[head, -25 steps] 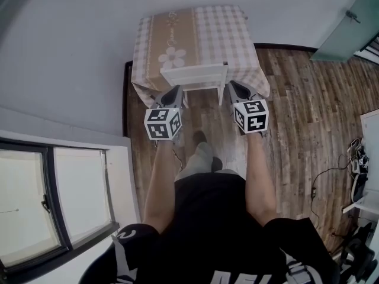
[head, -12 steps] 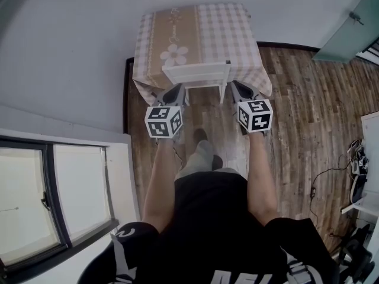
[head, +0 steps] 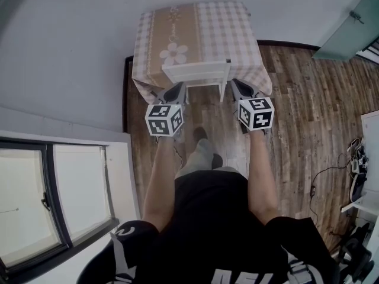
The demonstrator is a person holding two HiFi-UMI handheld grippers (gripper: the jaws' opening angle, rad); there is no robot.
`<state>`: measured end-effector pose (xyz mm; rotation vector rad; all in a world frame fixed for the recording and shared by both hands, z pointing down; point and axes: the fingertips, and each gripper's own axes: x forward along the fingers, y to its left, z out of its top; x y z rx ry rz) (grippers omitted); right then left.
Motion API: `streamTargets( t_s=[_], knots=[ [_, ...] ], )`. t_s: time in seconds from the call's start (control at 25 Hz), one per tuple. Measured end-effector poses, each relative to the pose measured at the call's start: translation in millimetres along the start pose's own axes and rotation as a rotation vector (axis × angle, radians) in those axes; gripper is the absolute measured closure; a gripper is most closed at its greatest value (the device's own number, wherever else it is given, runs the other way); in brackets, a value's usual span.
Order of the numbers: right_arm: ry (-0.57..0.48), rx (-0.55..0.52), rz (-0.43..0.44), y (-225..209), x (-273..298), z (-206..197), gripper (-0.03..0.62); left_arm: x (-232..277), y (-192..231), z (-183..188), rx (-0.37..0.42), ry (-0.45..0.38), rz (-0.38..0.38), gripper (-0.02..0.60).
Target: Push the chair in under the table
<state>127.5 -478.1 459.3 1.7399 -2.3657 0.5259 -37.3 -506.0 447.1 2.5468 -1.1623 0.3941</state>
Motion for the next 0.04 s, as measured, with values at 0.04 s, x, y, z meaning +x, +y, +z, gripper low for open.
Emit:
streamTargets(
  t_s=[0.04],
  knots=[
    [0.001, -0.001, 0.000, 0.3, 1.8, 0.0, 0.582, 1.1, 1.5, 0.1, 0.000, 0.000, -0.001, 0.557]
  ],
)
